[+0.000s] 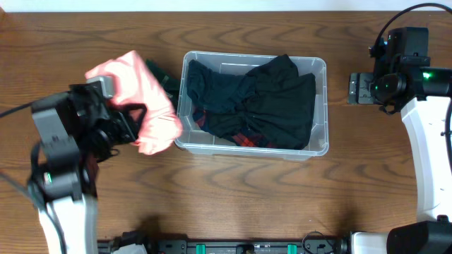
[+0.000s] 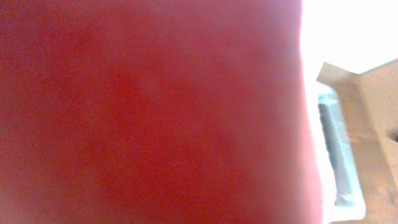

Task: Pack container
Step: 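Lift the pink garment with the left gripper and drop it into the bin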

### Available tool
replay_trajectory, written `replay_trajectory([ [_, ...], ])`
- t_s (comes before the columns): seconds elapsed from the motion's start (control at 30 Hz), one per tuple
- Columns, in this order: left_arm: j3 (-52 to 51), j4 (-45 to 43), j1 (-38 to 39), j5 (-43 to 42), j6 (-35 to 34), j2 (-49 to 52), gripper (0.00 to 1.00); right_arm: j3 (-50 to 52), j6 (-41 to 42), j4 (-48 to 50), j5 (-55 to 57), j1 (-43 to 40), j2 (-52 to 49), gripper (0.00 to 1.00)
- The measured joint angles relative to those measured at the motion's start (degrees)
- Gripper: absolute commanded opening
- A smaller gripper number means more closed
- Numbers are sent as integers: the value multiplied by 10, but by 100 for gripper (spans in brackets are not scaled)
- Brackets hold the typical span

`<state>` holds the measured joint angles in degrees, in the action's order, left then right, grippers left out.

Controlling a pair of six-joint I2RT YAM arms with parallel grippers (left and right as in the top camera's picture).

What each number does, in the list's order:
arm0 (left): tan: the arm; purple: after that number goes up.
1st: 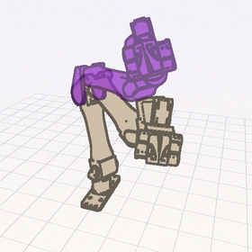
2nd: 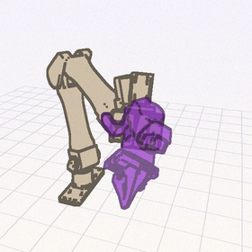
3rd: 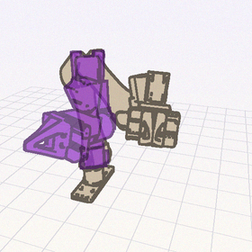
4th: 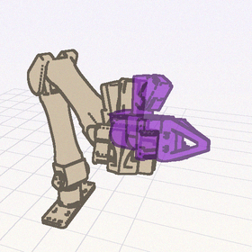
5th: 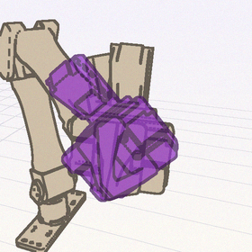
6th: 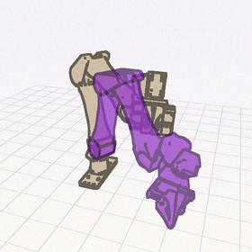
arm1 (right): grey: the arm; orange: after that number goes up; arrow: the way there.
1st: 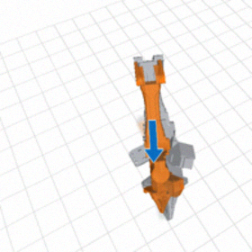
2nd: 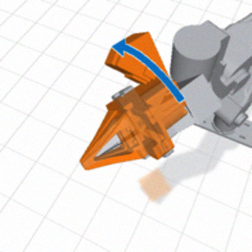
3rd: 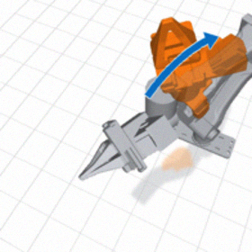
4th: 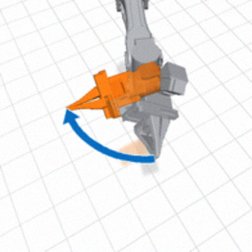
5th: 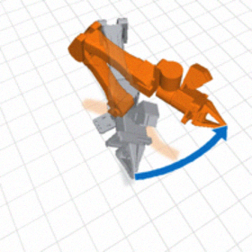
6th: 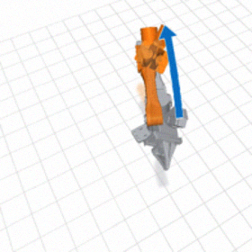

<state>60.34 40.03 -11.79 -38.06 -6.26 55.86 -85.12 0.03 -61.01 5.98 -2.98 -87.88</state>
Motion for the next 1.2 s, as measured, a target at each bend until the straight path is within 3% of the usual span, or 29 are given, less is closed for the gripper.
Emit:
replay_trajectory([
  [0.2, 1, -63, 164, -12, -17, -24, 6, 0, 0, -2, 0, 0, 0, 86],
  [0.43, 54, -125, 341, -25, -69, 165, 6, 0, 10, -33, 0, -9, 9, 87],
  [0.73, 227, -144, 451, -25, -85, 410, 6, 1, 20, -47, 0, -45, 52, 87],
  [0.97, 255, -183, 486, -27, -116, 524, 8, 1, 22, -52, 0, -45, 53, 87],
  [1.0, 255, -183, 487, -27, -120, 542, 29, 1, 22, -52, 0, -45, 53, 87],
  [1.07, 255, -178, 488, -27, -122, 568, 91, 1, 23, -52, 0, -45, 53, 87],
  [1.1, 255, -173, 488, -27, -124, 577, 98, 1, 23, -52, 0, -45, 53, 88],
  [1.2, 256, -141, 484, -39, -129, 587, 98, 1, 17, -49, -22, -44, 53, 86],
])
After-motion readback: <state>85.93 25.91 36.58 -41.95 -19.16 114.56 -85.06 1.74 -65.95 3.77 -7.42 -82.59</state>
